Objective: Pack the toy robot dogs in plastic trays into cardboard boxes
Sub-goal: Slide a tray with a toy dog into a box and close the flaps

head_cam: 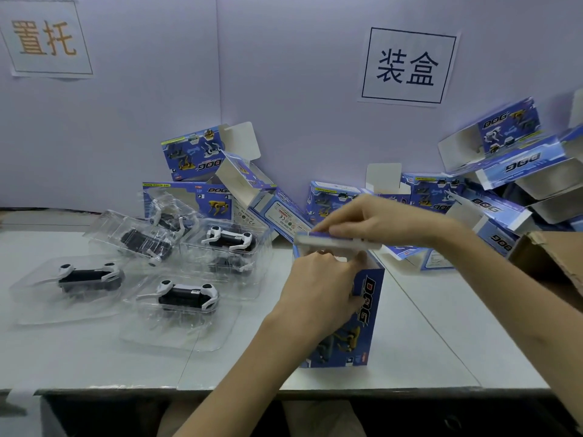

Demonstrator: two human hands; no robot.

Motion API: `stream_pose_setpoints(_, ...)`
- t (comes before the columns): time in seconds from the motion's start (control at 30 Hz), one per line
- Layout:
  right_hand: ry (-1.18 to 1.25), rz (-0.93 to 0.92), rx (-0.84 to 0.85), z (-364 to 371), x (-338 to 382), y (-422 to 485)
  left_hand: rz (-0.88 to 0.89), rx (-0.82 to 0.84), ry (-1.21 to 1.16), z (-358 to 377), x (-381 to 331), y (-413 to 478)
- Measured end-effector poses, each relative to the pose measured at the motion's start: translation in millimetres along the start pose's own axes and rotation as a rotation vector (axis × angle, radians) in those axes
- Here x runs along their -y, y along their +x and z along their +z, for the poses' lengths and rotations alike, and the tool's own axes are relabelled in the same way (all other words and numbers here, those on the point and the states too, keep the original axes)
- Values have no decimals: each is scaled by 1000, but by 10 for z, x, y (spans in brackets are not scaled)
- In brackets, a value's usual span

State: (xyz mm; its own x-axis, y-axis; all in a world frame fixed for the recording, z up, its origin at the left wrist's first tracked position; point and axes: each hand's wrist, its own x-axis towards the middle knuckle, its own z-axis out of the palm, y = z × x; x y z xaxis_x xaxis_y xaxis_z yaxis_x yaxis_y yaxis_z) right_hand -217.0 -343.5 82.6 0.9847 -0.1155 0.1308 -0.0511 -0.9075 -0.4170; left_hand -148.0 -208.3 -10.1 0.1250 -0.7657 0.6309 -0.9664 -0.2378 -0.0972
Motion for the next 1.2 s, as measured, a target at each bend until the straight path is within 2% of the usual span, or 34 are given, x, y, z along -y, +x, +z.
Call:
stream_pose_setpoints(0.1, 14, -58, 17, 197, -79, -130, 7, -44, -36, 43, 30, -7)
stream_pose_setpoints(0.33, 207, -130, -166, 369, -230, -198, -1, -186, -88, 128, 14, -140)
stream_pose_setpoints(0.47, 220, -161, -201, 420, -276, -202, -21, -426, -325, 267, -60, -370)
stream_pose_setpoints(0.57, 245, -152, -178, 436, -288, -218, -42, -521, -296, 359, -125, -501)
stream_pose_setpoints(0.77, 241, -153, -147, 447, -309, -252, -50, -548, -319, 366, -159, -520)
stream_pose_setpoints(1.07, 244, -147, -92, 387, -247, -240, -5, -469, -347, 384, -107, -606)
stream_pose_setpoints(1.2, 233, -167, -132, 379, -244, -242, 1, -446, -366, 414, -95, -637)
